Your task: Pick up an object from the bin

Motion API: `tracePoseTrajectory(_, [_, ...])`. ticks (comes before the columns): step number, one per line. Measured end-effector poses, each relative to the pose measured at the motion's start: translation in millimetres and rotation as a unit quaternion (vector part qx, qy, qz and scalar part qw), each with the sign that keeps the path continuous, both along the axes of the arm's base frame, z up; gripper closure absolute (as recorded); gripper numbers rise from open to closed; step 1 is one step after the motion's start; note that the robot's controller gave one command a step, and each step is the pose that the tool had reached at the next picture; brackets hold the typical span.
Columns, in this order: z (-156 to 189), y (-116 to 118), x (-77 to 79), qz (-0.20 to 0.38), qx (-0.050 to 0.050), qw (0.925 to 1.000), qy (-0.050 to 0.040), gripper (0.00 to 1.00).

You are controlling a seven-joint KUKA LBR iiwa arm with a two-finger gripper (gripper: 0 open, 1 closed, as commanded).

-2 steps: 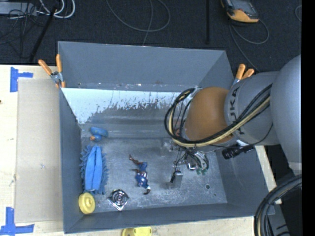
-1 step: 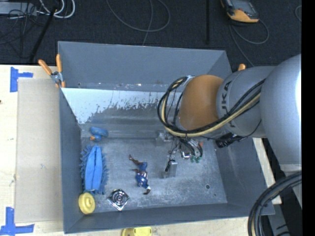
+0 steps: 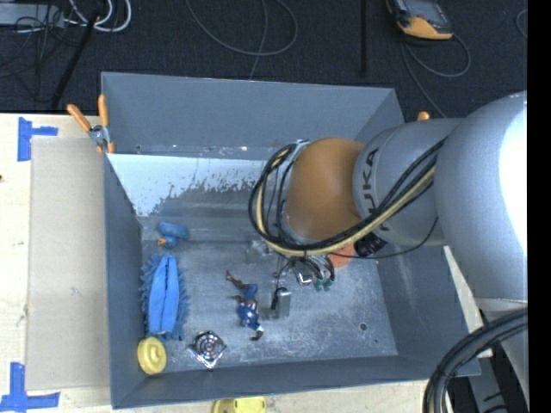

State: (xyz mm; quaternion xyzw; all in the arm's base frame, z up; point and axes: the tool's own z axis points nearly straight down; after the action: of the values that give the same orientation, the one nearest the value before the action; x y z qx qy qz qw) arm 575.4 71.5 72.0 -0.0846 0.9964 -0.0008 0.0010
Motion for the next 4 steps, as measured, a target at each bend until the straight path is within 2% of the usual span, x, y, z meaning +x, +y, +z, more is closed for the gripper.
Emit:
tracePoseTrajectory(1, [-1.5, 26.0, -39.8, 0.08, 0.003, 0.9968, 0.0005, 0.0])
tracePoseTrajectory(2, [-2.4, 22.8, -52.1, 0.112, 0.001, 0.9937, 0.0005, 1.0])
tracePoseTrajectory(3, [-2.4, 22.8, -52.3, 0.113, 0.001, 0.9936, 0.0008, 1.0])
tracePoseTrajectory(4, [8.1, 21.6, -66.9, 0.091, 0.001, 0.9958, 0.0021, 0.0])
